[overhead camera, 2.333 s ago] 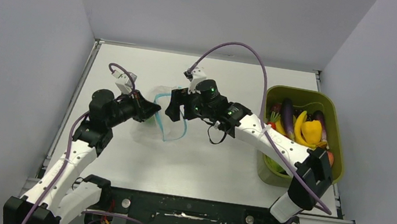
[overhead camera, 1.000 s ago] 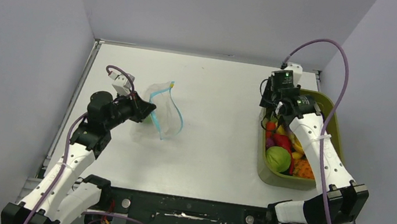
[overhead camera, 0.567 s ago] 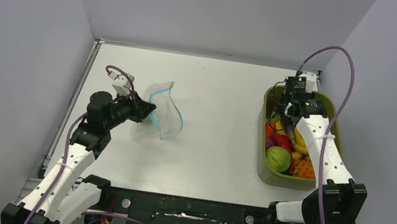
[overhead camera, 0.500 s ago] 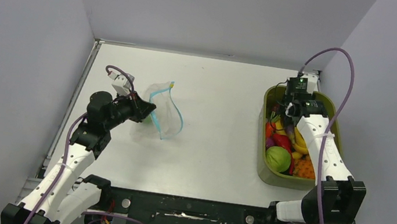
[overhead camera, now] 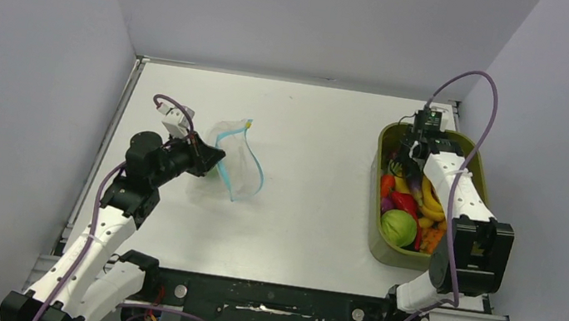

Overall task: Place the food in the zip-top bag and seal the zipper
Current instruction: Pick up the fake vegetable from the bin.

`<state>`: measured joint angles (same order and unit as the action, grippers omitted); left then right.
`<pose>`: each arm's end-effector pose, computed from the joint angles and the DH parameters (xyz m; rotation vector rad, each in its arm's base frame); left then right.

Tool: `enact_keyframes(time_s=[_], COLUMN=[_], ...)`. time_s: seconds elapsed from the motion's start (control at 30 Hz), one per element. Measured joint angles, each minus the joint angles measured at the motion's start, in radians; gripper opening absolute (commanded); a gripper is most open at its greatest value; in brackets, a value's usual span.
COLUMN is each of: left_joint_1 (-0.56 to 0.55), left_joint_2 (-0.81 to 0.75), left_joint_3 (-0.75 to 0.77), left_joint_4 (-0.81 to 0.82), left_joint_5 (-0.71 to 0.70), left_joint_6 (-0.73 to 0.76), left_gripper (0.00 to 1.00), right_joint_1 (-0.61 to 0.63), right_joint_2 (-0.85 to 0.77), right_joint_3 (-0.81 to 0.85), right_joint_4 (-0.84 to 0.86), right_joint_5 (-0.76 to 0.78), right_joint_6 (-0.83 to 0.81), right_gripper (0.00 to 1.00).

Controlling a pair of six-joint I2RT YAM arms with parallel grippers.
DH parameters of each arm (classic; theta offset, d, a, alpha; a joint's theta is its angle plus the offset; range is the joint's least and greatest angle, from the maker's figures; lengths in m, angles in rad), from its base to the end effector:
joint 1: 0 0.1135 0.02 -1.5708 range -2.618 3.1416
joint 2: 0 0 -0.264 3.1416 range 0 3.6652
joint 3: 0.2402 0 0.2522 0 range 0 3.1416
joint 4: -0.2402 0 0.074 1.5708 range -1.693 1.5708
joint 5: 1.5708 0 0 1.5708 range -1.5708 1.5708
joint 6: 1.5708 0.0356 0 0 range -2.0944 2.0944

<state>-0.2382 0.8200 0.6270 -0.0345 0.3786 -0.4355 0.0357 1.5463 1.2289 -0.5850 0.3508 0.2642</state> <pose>0.1875 -0.0591 0.2943 0.0975 1.8554 -0.8148 0.3318 -0.0004 0.2737 0.4232 2.3837 -0.2981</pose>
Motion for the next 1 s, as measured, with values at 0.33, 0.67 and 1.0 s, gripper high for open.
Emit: enact_keyframes(time_s=[0.33, 0.67, 1.0], left_joint_1=[-0.002, -0.002, -0.002], left_joint_2=[0.000, 0.000, 0.000], left_joint_3=[0.000, 0.000, 0.000], left_joint_4=[0.000, 0.000, 0.000], left_joint_5=[0.000, 0.000, 0.000], left_joint_6=[0.000, 0.000, 0.000], left_gripper=[0.00, 0.00, 0.00], right_joint_1=[-0.045, -0.057, -0.057], right_joint_2=[0.057, 0.103, 0.124], right_joint_3=[0.028, 0.034, 0.055], right_joint_4=[0.019, 0.024, 0.026], right_joint_5=[-0.049, -0.097, -0.108], right_joint_6=[-0.021, -0.029, -0.040], right_gripper=[0.57, 0.58, 0.60])
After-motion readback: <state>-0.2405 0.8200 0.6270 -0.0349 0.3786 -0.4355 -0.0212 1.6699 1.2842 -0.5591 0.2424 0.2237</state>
